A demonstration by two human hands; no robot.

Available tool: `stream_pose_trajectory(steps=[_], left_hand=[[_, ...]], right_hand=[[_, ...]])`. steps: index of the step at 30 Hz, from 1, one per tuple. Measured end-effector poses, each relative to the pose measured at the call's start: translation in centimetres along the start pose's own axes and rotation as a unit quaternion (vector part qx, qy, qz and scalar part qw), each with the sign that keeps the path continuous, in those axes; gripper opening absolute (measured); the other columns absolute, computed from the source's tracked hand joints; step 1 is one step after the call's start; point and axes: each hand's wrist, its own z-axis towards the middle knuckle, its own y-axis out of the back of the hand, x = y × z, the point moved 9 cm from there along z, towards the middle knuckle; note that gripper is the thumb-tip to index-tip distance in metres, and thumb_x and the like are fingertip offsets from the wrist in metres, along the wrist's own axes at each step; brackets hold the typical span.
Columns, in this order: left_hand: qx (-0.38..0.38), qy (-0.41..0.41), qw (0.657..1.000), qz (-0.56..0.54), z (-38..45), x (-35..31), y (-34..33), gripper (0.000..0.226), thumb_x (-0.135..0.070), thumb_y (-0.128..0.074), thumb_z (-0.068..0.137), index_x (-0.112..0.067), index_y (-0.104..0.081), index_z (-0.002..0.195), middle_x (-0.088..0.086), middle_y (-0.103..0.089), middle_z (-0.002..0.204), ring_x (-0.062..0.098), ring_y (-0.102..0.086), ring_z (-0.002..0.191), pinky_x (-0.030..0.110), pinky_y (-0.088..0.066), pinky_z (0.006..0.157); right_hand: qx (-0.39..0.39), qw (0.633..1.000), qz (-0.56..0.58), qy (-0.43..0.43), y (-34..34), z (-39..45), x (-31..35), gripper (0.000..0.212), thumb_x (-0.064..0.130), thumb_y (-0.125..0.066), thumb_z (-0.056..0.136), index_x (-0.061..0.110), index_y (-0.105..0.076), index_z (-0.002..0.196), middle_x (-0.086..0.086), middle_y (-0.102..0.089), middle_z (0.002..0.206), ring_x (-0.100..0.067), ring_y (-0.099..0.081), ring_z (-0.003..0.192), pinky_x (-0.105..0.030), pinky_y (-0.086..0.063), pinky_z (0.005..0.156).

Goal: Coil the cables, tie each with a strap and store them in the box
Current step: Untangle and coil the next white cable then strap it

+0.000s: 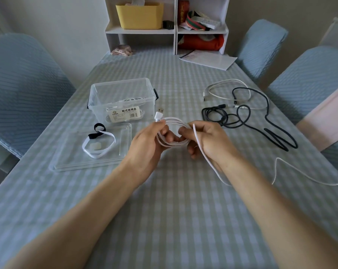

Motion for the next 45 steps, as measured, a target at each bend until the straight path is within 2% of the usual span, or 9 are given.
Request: stream_pose_trajectory(steps=[4,10,14,19,25,29,32,38,45], left_hand=[[0.026,0.051,0.998,-0.024,-0.2,0.1,-0.4,0.035,-0.024,-0.05,0.099,-0.016,-0.042,0.066,0.001,-0.038,0.056,0.018,-0.057,0.062,0.033,-0.046,0.081],[-0.055,0.041,0.984,0.164,0.4,-0.6,1.9,0.037,-0.023,-0.055,0.1,-0.017,-0.041,0.066,-0.003,-0.029,0.053,0.014,-0.035,0.049,0.033,-0.04,0.063],[0.009,0.033,0.976,0.214,0.2,-0.3,1.5,0.042,-0.027,-0.047,0.104,-0.014,-0.042,0.064,0.001,-0.039,0.046,0.017,-0.051,0.049,0.044,-0.044,0.084],[0.114,0.047,0.93,0.347,-1.2,0.1,-0.8,0.043,-0.034,-0.046,0.096,-0.014,-0.036,0.06,0.009,-0.055,0.053,0.039,-0.063,0.089,0.04,-0.041,0.096],[0.08,0.064,0.983,0.154,-0.8,0.6,-1.2,0.039,-0.042,-0.059,0.087,-0.018,-0.049,0.058,0.006,-0.039,0.057,0.019,-0.051,0.057,0.041,-0.039,0.087],[0.06,0.001,0.96,0.274,-0.6,-0.3,-1.2,0.039,-0.056,-0.072,0.07,-0.021,-0.064,0.057,0.0,-0.054,0.059,0.014,-0.053,0.06,0.039,-0.044,0.083],[0.072,0.007,0.952,0.297,-0.8,-0.1,-1.2,0.05,-0.057,-0.077,0.065,-0.011,-0.075,0.084,0.012,-0.072,0.085,0.015,-0.058,0.073,0.037,-0.045,0.082],[-0.024,0.048,0.989,0.141,-0.1,0.6,1.0,0.041,-0.023,-0.058,0.097,-0.017,-0.042,0.06,-0.003,-0.026,0.047,0.016,-0.031,0.047,0.034,-0.04,0.068],[-0.115,0.04,0.992,-0.024,0.3,0.6,2.8,0.036,-0.013,-0.054,0.098,-0.015,-0.043,0.064,-0.002,-0.03,0.056,0.011,-0.029,0.039,0.028,-0.043,0.057]], right_hand=[[-0.013,0.984,-0.169,0.061,-0.1,-0.1,0.6,0.025,0.017,-0.063,0.094,0.022,-0.074,0.072,0.002,-0.062,0.05,-0.012,-0.056,0.045,-0.028,-0.049,0.048],[0.071,0.918,-0.356,0.161,-3.5,-1.3,1.4,0.038,0.014,-0.055,0.092,0.025,-0.049,0.056,0.006,-0.049,0.052,-0.011,-0.046,0.046,-0.02,-0.03,0.045],[0.056,0.939,-0.307,0.145,-2.0,-0.6,1.3,0.021,0.013,-0.062,0.089,0.008,-0.067,0.069,-0.009,-0.061,0.058,-0.019,-0.057,0.052,-0.031,-0.042,0.05],[0.036,0.987,-0.15,-0.037,0.2,0.5,-0.8,0.015,0.01,-0.072,0.072,-0.005,-0.069,0.074,-0.019,-0.063,0.064,-0.031,-0.059,0.059,-0.033,-0.045,0.057],[0.018,0.957,-0.287,-0.03,0.1,0.3,-0.3,0.027,0.014,-0.065,0.077,0.014,-0.058,0.052,-0.003,-0.054,0.05,-0.016,-0.048,0.046,-0.025,-0.035,0.048],[0.0,0.945,-0.325,-0.028,-0.3,0.8,-0.1,0.025,0.017,-0.061,0.078,0.012,-0.055,0.054,0.0,-0.052,0.05,-0.016,-0.049,0.046,-0.026,-0.036,0.046],[0.032,0.964,-0.259,-0.051,0.0,0.5,-0.8,0.023,0.018,-0.066,0.079,0.007,-0.06,0.059,0.003,-0.049,0.047,-0.011,-0.044,0.044,-0.022,-0.033,0.045],[0.115,0.984,-0.103,-0.085,-0.2,-0.8,-0.9,0.022,0.02,-0.077,0.083,0.002,-0.07,0.094,-0.005,-0.062,0.067,-0.015,-0.055,0.055,-0.021,-0.043,0.044],[0.273,0.958,-0.021,-0.088,0.5,-2.4,-0.1,0.025,0.024,-0.06,0.093,0.003,-0.073,0.095,-0.021,-0.074,0.092,-0.022,-0.068,0.064,-0.025,-0.051,0.052]])
